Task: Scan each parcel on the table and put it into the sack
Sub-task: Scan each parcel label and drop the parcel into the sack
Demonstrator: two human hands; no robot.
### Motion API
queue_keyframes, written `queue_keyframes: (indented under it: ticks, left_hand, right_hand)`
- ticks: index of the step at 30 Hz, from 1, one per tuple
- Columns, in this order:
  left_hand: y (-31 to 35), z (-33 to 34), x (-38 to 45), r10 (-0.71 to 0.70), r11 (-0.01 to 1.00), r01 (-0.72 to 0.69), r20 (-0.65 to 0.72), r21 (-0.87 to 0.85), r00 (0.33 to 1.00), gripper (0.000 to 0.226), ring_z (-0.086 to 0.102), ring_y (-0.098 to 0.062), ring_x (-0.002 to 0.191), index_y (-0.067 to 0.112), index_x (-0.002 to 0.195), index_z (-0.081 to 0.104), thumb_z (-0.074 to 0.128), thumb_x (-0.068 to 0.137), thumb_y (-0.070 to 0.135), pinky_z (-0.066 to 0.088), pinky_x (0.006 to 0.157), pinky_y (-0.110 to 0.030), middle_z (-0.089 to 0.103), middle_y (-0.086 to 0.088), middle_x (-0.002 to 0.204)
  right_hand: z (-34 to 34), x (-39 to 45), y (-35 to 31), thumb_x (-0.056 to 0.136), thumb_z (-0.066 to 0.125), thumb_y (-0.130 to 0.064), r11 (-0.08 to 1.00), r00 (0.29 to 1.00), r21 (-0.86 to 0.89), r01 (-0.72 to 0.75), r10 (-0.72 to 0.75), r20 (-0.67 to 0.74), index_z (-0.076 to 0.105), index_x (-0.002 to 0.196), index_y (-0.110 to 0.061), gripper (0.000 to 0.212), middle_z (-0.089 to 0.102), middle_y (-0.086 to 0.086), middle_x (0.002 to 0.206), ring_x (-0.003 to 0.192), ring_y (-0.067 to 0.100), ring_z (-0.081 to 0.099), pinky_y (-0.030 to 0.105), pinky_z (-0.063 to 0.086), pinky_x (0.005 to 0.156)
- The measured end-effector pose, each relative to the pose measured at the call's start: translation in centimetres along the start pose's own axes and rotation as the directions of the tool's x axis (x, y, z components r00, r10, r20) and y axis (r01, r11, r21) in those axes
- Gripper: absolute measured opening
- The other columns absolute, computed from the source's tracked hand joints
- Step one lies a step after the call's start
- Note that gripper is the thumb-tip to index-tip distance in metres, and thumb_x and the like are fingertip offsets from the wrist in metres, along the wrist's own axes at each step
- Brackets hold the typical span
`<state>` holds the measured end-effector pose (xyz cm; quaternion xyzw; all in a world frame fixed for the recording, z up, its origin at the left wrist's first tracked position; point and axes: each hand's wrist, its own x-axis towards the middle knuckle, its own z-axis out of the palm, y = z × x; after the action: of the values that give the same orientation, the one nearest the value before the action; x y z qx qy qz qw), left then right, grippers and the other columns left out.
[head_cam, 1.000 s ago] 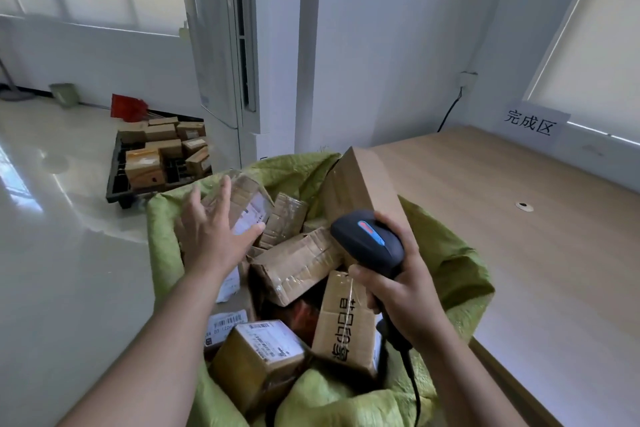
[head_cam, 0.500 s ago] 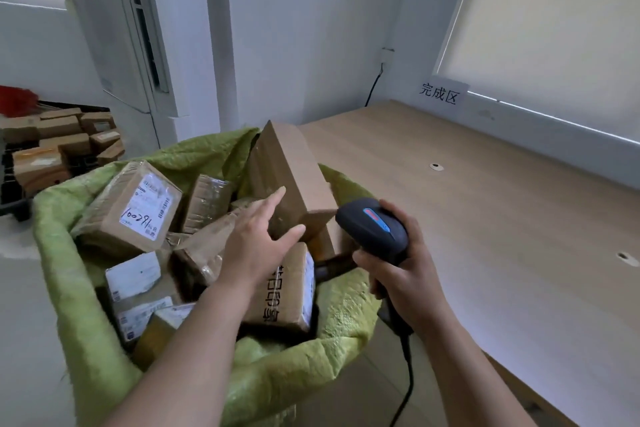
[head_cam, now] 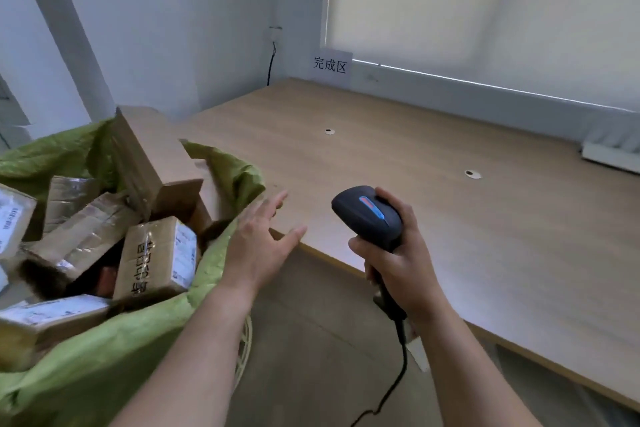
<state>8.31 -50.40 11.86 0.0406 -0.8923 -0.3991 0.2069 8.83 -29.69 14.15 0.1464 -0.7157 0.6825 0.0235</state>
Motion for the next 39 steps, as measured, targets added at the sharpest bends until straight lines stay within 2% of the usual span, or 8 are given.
queue_keyframes:
  ticks: [5, 10, 17, 21, 26, 32, 39]
  left_hand:
    - [5.6, 6.4, -2.1, 0.070, 0.997, -0.069, 0.097, -0.017, 0.993, 0.061, 0.048, -0.013, 0.115, 0.031, 0.137, 0.045, 0.071, 0.081, 0.033, 0.045, 0.093, -0.037, 0.052, 0.006, 0.118]
    - [11.3, 12.6, -4.0, 0.172, 0.985, -0.165, 0.177, -0.052, 0.969, 0.063, 0.046, -0.013, 0.118, 0.033, 0.139, 0.043, 0.070, 0.082, 0.034, 0.045, 0.095, -0.036, 0.050, 0.005, 0.122]
    - [19.1, 21.3, -7.6, 0.308, 0.951, -0.286, 0.246, -0.122, 0.919, 0.064, 0.046, -0.015, 0.119, 0.030, 0.139, 0.042, 0.071, 0.082, 0.033, 0.046, 0.096, -0.038, 0.050, 0.005, 0.127]
    - [22.5, 25.4, -9.4, 0.367, 0.929, -0.333, 0.290, -0.163, 0.884, 0.063, 0.047, -0.017, 0.120, 0.027, 0.139, 0.045, 0.072, 0.082, 0.030, 0.046, 0.095, -0.040, 0.051, 0.003, 0.128]
    - [26.0, 29.8, -10.4, 0.438, 0.898, -0.390, 0.349, -0.203, 0.828, 0.063, 0.046, -0.017, 0.122, 0.028, 0.139, 0.045, 0.072, 0.082, 0.031, 0.045, 0.095, -0.037, 0.050, 0.003, 0.129]
    - [31.0, 36.1, -11.2, 0.514, 0.856, -0.428, 0.385, -0.290, 0.766, 0.063, 0.048, -0.018, 0.119, 0.028, 0.138, 0.047, 0.073, 0.081, 0.030, 0.046, 0.095, -0.039, 0.052, 0.003, 0.126]
    - [37.0, 44.7, -11.1, 0.599, 0.800, -0.475, 0.438, -0.368, 0.670, 0.063, 0.048, -0.018, 0.118, 0.027, 0.138, 0.047, 0.074, 0.081, 0.031, 0.048, 0.093, -0.037, 0.052, 0.001, 0.128]
  right_hand:
    - [-8.0, -3.7, -0.3, 0.071, 0.071, -0.014, 1.000, 0.992, 0.019, -0.014, 0.016, -0.126, 0.052, 0.116, -0.055, 0.063, 0.061, 0.004, 0.102, 0.051, 0.019, 0.049, 0.029, 0.044, 0.047]
    - [-16.0, -7.2, -0.3, 0.072, 0.071, -0.015, 1.000, 0.974, 0.006, -0.010, 0.011, -0.228, 0.050, 0.121, -0.050, 0.064, 0.061, 0.002, 0.110, 0.053, 0.020, 0.050, 0.029, 0.045, 0.049]
    - [-26.5, -12.1, -0.1, 0.072, 0.071, -0.016, 0.999, 0.935, -0.021, -0.029, 0.020, -0.354, 0.050, 0.120, -0.050, 0.063, 0.061, 0.003, 0.111, 0.051, 0.024, 0.048, 0.032, 0.045, 0.050]
    - [-31.2, -14.8, 0.4, 0.073, 0.072, -0.015, 0.998, 0.895, -0.043, -0.038, 0.015, -0.447, 0.050, 0.122, -0.048, 0.063, 0.061, 0.002, 0.112, 0.051, 0.026, 0.049, 0.033, 0.045, 0.050]
    - [-35.9, -17.4, 0.7, 0.084, 0.071, 0.001, 0.996, 0.843, -0.075, -0.037, -0.010, -0.537, 0.048, 0.126, -0.046, 0.067, 0.060, 0.008, 0.114, 0.051, 0.026, 0.049, 0.033, 0.046, 0.050]
    - [-41.7, -19.9, 0.9, 0.078, 0.074, -0.011, 0.993, 0.765, -0.112, -0.039, -0.043, -0.643, 0.049, 0.124, -0.048, 0.064, 0.060, 0.010, 0.112, 0.051, 0.024, 0.049, 0.031, 0.045, 0.049]
    - [-50.0, -20.6, 1.6, 0.083, 0.073, 0.001, 0.982, 0.657, -0.167, -0.086, -0.070, -0.750, 0.048, 0.127, -0.045, 0.069, 0.059, 0.014, 0.109, 0.049, 0.020, 0.050, 0.026, 0.044, 0.046]
